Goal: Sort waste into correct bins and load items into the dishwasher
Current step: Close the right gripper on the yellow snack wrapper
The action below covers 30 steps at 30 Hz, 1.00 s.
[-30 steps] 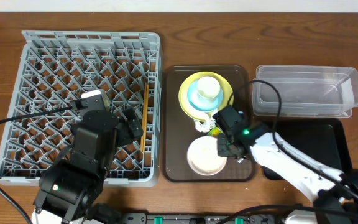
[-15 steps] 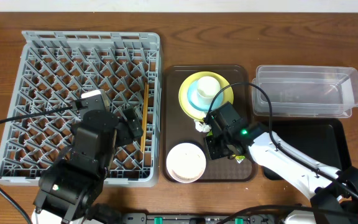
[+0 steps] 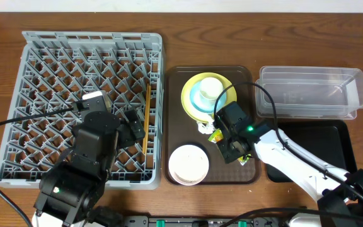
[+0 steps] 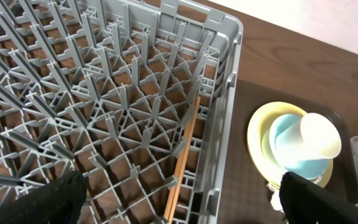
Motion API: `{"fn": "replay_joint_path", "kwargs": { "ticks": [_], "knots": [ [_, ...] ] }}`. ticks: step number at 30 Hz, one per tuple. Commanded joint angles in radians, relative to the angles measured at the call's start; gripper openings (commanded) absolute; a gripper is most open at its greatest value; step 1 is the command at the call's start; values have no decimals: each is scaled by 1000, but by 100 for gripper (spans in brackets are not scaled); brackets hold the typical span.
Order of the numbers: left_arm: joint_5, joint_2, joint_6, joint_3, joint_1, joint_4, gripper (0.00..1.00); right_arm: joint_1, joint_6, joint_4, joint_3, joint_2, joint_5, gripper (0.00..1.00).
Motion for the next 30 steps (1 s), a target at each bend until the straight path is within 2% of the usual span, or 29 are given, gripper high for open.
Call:
{"fn": "replay_joint_path", "kwargs": {
  "ticks": [1,8,21,22,26,30],
  "knots": [
    [-12,0,-1,6,4,-1,100,-11,-33,0,17,-8,71,23],
    [-12,0,-1,6,4,-1,100,-11,-32,13,-15,-8,128,20],
    [-12,0,-1,6,4,-1,100,-10,-32,185,-172,-8,128,22],
    [-12,0,-1,6,4,-1,100,-10,-32,185,-172,-8,128,23],
    [-12,0,-1,6,4,-1,100,-10,-32,183,-157,-9,129,43],
    [-12,0,-1,6,4,-1,100,-10,-32,142,-93,-29,129,46]
  ]
}}
